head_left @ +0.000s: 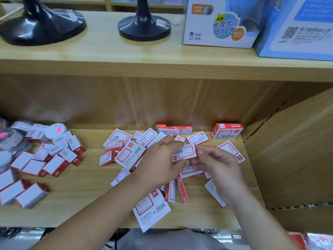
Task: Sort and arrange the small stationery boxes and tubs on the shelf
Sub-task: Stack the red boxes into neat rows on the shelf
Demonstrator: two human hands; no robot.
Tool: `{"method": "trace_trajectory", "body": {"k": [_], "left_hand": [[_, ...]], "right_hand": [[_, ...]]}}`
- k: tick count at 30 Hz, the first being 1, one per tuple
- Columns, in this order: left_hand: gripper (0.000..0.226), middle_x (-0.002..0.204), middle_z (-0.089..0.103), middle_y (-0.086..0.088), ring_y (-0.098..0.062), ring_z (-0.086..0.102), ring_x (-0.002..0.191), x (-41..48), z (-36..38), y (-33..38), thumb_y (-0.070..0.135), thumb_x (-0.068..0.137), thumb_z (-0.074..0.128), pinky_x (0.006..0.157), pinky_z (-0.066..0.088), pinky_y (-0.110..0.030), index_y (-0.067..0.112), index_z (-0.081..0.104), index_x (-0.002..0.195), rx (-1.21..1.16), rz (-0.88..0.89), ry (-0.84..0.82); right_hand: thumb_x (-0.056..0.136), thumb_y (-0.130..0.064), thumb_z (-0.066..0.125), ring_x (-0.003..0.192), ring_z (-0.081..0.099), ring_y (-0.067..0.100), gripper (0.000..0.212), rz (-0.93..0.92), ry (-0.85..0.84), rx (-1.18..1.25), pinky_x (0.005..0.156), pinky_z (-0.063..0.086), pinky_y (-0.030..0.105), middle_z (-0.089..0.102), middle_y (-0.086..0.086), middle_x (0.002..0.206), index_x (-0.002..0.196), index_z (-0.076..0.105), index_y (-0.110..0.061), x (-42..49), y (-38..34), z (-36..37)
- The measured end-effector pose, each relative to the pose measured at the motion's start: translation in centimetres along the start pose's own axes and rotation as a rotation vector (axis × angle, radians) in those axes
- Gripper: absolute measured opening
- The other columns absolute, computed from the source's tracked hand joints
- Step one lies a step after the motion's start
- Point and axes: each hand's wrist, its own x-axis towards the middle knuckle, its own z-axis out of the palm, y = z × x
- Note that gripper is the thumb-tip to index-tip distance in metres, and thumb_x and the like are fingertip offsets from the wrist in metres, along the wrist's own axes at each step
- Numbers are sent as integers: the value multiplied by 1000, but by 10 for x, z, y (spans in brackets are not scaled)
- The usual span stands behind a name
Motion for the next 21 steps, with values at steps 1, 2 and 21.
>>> {"method": "trace_trajectory", "body": {"k": [1,2,21], "left_hand": [[47,118,63,6,-16,62,107,-5,-3,-3,38,86,74,87,52,-30,24,66,130,-23,-1,12],[47,120,63,7,-15,62,109,-10,-7,-6,35,86,75,89,52,-30,23,65,131,-55,6,34],[51,125,60,9,-12,62,113,-112,-106,-103,8,78,79,95,51,-33,22,70,126,-82,-31,56]], "right_hand": [[96,-2,60,74,73,28,14,41,-21,58,69,61,34,75,20,87,100,73,-1,0,-5,4],[95,-2,60,72,72,30,12,71,-48,101,67,61,34,74,22,85,100,71,1,-1,-8,8],[78,12,74,74,73,40,14,111,-502,-295,61,62,35,71,29,78,82,70,0,-13,5,144]]}}
